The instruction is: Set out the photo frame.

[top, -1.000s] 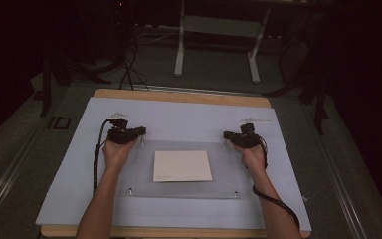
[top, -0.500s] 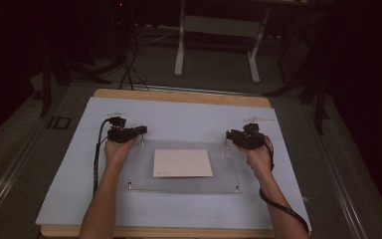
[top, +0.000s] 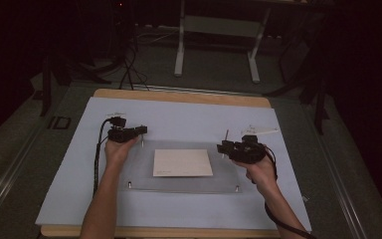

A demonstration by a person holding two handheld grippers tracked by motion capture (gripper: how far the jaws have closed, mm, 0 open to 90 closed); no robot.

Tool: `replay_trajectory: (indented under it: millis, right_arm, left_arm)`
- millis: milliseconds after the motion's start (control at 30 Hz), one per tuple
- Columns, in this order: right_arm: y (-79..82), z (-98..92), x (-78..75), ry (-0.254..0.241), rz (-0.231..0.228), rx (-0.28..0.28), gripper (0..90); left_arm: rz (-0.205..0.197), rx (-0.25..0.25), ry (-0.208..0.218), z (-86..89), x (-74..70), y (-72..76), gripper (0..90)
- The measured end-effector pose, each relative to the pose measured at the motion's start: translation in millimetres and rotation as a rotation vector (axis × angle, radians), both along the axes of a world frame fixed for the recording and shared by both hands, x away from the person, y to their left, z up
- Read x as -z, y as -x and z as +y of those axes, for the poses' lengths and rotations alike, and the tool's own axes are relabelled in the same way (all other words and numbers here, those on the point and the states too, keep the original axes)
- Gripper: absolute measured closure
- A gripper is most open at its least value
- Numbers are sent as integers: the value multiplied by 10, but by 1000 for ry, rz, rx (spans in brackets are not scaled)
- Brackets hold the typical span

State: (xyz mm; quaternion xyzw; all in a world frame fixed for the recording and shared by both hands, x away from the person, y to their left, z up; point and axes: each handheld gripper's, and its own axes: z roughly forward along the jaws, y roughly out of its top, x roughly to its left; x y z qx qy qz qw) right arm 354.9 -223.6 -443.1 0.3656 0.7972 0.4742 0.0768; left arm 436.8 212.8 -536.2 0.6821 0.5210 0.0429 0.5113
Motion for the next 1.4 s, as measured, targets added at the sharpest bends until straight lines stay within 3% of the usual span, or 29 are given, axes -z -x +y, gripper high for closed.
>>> replay_trajectory:
  millis: [267,500,700,800,967,1067,1167,1233,1400]
  right_arm:
    - [486,146,-177,-30,0,-165,694]
    - [728,249,-153,-75,9,-235,696]
    - [976,375,-82,-53,-6,-275,784]
    - [1087,436,-7,-15,-30,-273,845]
    - [1205,545,136,25,-33,-275,867]
    - [1222,614,232,59,-30,-268,871]
    - [1223,662,310,60,-24,-241,884]
    - [1235,704,352,90,-41,-222,891]
    - [1210,743,401,98,-54,-178,898]
  left_arm:
    - [12,-2,14,4,9,-20,820]
    - [19,-7,17,-2,9,-33,821]
    - [18,-16,8,-19,4,-33,823]
    - [23,-16,6,-21,0,-37,822]
    - [28,-19,6,-24,-1,-46,823]
    - [30,-20,3,-26,-3,-47,823]
    - [29,-15,5,-24,-2,-47,822]
    - [30,-12,4,-23,-3,-47,820]
    - [40,-5,18,-12,0,-50,814]
